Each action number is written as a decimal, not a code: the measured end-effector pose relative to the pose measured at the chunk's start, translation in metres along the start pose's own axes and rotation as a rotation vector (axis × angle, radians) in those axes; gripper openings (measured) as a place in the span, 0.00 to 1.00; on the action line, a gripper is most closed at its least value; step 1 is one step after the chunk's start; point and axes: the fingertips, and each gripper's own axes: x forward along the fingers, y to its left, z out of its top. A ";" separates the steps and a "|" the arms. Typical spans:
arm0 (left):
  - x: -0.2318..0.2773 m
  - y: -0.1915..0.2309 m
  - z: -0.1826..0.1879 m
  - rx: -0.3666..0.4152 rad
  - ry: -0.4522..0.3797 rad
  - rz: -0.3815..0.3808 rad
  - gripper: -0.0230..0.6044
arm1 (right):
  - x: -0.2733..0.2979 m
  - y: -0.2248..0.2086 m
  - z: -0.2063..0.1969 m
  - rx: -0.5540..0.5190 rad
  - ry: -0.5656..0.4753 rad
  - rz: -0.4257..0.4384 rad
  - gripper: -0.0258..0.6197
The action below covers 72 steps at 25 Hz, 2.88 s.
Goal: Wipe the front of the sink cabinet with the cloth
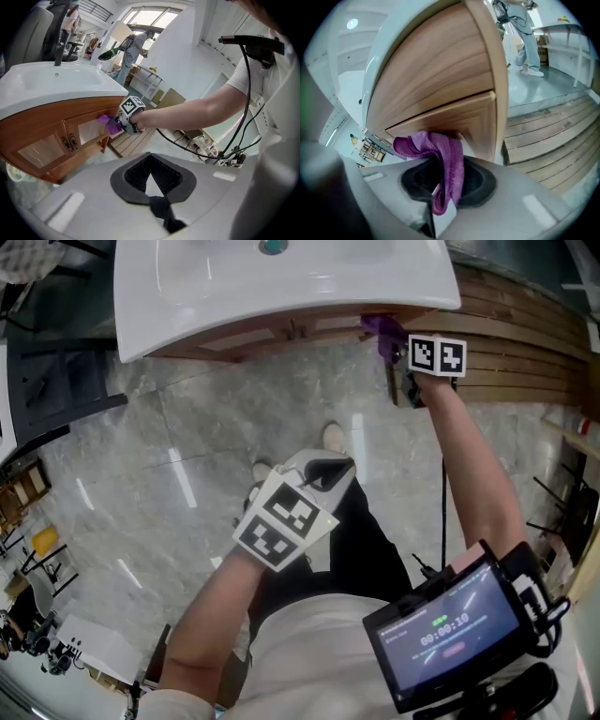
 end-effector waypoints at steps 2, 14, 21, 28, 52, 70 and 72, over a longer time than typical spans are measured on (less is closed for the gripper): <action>0.005 -0.003 0.004 0.005 0.003 -0.004 0.05 | -0.008 -0.013 0.002 0.003 -0.004 -0.014 0.17; 0.007 -0.002 0.005 0.003 -0.001 -0.001 0.05 | -0.038 -0.075 -0.001 0.046 -0.024 -0.142 0.17; -0.021 0.008 -0.009 -0.016 -0.027 0.032 0.05 | -0.043 -0.066 -0.023 0.070 -0.038 -0.201 0.17; -0.062 0.021 -0.038 -0.056 -0.062 0.073 0.05 | -0.017 0.018 -0.060 -0.070 0.015 -0.152 0.17; -0.218 0.075 -0.172 -0.239 -0.186 0.243 0.05 | 0.209 0.403 -0.103 -0.583 0.241 0.228 0.17; -0.210 0.082 -0.175 -0.208 -0.178 0.196 0.05 | 0.207 0.327 -0.077 -0.482 0.227 0.090 0.17; -0.203 0.076 -0.168 -0.194 -0.170 0.183 0.05 | 0.195 0.307 -0.073 -0.456 0.214 0.070 0.17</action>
